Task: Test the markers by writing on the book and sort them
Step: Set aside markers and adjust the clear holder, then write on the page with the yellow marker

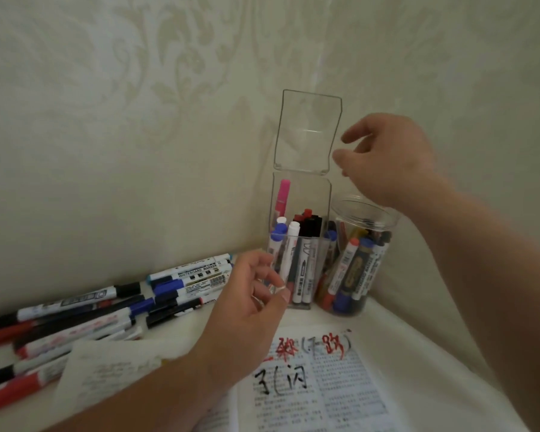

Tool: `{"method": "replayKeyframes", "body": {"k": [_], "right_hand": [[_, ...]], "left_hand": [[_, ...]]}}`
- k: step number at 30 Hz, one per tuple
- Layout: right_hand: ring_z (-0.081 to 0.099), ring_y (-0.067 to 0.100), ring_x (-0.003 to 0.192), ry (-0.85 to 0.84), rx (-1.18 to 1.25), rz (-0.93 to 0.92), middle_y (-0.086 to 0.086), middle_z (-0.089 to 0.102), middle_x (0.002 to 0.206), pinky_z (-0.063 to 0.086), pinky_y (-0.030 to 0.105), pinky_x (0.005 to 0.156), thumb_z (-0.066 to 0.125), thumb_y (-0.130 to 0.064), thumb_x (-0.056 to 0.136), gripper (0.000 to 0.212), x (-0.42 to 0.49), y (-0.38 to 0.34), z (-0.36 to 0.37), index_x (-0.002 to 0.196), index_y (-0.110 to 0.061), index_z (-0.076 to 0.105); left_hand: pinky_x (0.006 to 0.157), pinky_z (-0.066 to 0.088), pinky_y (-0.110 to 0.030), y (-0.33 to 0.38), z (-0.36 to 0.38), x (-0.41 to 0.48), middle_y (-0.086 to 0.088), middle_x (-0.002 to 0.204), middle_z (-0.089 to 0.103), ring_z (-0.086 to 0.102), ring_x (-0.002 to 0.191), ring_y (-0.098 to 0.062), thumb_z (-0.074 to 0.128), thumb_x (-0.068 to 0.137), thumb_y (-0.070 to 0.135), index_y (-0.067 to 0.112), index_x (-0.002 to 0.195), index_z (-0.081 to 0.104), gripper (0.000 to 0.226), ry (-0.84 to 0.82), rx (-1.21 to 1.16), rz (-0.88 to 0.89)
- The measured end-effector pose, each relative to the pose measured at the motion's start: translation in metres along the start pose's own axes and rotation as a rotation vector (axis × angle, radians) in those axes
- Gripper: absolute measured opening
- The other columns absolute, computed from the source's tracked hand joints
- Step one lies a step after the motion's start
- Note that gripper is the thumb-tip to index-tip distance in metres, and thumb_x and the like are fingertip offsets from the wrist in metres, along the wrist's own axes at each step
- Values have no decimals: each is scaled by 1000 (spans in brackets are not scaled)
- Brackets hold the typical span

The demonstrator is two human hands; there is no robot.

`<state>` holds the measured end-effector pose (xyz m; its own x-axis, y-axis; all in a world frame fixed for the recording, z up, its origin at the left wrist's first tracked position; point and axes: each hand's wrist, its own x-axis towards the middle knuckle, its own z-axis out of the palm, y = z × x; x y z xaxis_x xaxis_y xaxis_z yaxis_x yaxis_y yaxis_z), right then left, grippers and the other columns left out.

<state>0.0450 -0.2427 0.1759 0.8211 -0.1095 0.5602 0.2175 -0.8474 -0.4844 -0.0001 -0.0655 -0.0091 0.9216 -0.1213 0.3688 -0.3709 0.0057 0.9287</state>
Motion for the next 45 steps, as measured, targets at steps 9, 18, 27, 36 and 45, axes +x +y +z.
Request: {"method": "replayKeyframes", "body": {"k": [9, 18, 27, 36, 45], "right_hand": [[64, 22, 65, -423, -363, 181, 9, 72, 85, 48, 27, 55, 55, -23, 95, 24, -2, 24, -13, 93, -9, 74], [42, 20, 44, -716, -662, 147, 6, 54, 59, 37, 23, 46, 71, -30, 86, 27, 25, 15, -12, 87, -4, 75], [72, 24, 84, -624, -724, 93, 3, 76, 93, 62, 35, 74, 88, -37, 72, 32, 26, 12, -7, 96, -17, 80], [54, 9, 59, 286, 24, -95, -3, 62, 77, 47, 27, 49, 65, -29, 82, 15, -38, 9, -62, 92, -18, 67], [59, -10, 77, 711, 460, -681, -7, 50, 90, 43, 10, 71, 57, -1, 97, 17, -95, 41, -18, 107, -11, 47]], "left_hand": [[59, 47, -21, 1, 3, -2, 13, 97, 62, 52, 66, -8, 64, 95, 8, 38, 117, 50, 40, -54, 70, 6], [58, 47, -20, 0, 4, -4, 14, 100, 61, 57, 66, -9, 64, 95, 10, 42, 118, 49, 42, -108, 198, 40], [56, 46, -20, 0, 3, -5, 13, 99, 61, 55, 63, -8, 64, 95, 9, 40, 117, 50, 40, -120, 201, 46], [67, 49, -19, 4, 4, -8, 15, 102, 62, 59, 81, -10, 63, 96, 27, 41, 112, 56, 23, -110, 228, 76], [78, 46, -14, 4, 4, -8, 15, 108, 58, 57, 102, -12, 55, 92, 51, 40, 116, 54, 26, -105, 218, 181]]}}
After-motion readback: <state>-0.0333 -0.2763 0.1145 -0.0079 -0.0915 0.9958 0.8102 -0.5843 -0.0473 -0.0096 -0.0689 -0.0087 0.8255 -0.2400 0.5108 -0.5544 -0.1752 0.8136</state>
